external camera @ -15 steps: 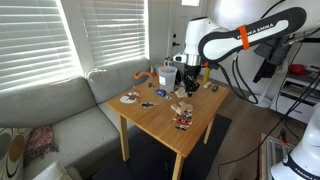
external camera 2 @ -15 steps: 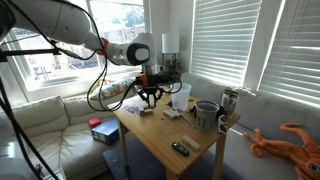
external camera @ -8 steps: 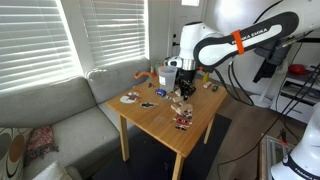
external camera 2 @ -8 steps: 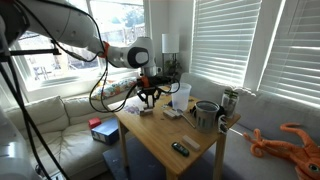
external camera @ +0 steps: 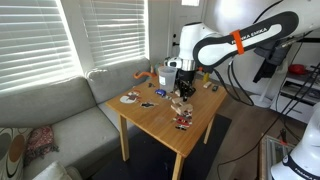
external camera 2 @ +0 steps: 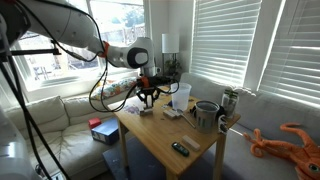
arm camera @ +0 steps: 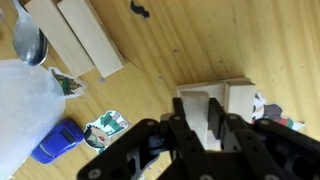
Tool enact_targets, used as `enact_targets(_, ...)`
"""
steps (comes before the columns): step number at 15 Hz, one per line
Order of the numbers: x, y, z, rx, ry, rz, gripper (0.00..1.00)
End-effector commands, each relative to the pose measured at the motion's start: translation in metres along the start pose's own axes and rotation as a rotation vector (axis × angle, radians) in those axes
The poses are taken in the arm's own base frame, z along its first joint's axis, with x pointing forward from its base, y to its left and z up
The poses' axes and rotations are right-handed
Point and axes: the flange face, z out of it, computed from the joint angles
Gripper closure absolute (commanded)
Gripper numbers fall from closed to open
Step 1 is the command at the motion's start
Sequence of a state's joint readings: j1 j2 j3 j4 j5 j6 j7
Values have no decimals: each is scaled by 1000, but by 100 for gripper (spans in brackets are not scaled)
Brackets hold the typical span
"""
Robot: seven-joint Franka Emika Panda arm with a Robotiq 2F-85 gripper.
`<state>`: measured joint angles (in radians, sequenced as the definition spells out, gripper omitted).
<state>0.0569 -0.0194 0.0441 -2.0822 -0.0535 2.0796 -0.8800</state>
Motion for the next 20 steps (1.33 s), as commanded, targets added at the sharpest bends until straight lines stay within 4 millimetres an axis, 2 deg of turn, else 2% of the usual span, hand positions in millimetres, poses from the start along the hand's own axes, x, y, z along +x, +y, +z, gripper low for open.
enact_targets(1,2,-2,-1,23,22,-13,93)
enact_targets(20,0,-2,10,55,-3,-1,93)
